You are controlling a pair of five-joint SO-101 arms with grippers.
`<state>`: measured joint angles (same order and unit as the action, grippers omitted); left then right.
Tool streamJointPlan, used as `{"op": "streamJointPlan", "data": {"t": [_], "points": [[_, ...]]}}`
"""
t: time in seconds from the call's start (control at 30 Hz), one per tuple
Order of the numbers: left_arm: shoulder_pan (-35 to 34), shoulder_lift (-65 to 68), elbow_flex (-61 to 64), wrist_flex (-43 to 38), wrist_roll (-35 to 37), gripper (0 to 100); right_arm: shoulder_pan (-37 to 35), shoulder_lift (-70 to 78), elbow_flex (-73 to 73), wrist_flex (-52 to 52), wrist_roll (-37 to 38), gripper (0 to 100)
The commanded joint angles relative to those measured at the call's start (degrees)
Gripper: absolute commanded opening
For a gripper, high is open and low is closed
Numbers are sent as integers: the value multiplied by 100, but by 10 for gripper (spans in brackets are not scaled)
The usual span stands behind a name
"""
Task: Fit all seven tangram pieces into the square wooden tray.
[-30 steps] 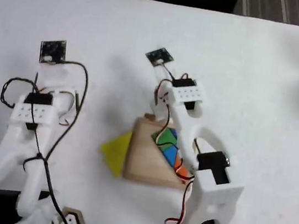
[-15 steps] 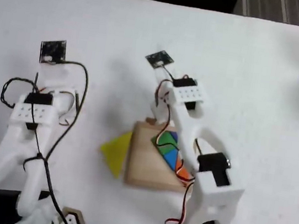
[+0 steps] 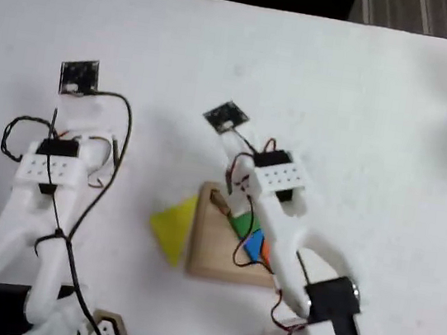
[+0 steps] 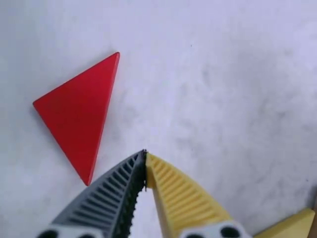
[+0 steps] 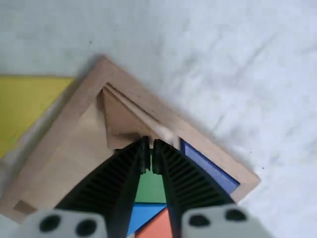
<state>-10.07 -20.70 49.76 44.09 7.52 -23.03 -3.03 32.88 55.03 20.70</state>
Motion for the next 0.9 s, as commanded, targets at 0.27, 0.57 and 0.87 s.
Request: {"op": "streamJointPlan", "data": {"t": [0.27,0.57,0.87], "points": [[13,-189,44,-202,-79,22,778,-980,114,-4,-343,18],[497,-198,158,-237,-651,23,365,-2677,1837,259,-185,18],[497,-198,158,-237,-651,23,-453,-3934,3103,277,-70,18]]}}
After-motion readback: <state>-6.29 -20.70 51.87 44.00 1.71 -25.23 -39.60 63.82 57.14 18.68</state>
